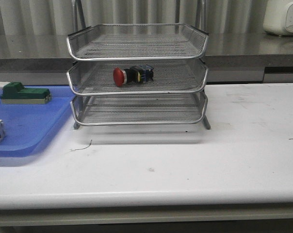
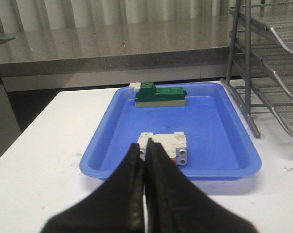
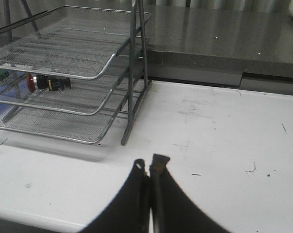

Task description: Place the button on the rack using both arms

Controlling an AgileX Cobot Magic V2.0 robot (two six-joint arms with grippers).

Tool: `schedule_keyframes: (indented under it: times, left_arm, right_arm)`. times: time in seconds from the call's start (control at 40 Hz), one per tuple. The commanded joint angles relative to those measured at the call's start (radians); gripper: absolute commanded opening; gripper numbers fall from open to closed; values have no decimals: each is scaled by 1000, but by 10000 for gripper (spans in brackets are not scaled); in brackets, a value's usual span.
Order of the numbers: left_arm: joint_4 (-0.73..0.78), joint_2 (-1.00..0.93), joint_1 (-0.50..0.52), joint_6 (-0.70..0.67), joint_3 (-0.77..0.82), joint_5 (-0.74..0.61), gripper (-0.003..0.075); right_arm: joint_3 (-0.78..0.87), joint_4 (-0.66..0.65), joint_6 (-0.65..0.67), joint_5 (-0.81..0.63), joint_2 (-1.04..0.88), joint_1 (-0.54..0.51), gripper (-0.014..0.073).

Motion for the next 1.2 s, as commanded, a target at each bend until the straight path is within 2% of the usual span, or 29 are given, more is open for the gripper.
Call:
schedule_keyframes:
  times: [0.0, 0.13, 0.43, 0.5, 0.65, 0.75, 1.18]
  left_arm:
    - [-2, -23, 2, -11, 8, -93, -19]
    - [-2, -23, 2, -11, 8, -93, -19]
    - [-2, -23, 2, -11, 8, -93, -19]
    - [-2, -23, 2, -11, 8, -93, -19]
    - [-2, -23, 2, -11, 8, -93, -19]
    - [-2, -21, 2, -11, 8, -93, -19]
    - [-2, -21, 2, -11, 8, -93, -19]
  right_arm:
    - [-28, 8, -7, -83, 11, -6, -62]
    - [15, -1, -8, -158, 8, -6, -62]
    - [307, -125, 9, -438, -115, -16, -62]
    - [358, -125, 53, -444, -151, -33, -62]
    - [357, -125, 123, -340, -222, -86, -62]
    - [357, -121, 132, -339, -226, -115, -62]
    - [357, -122, 131, -337, -226, -116, -62]
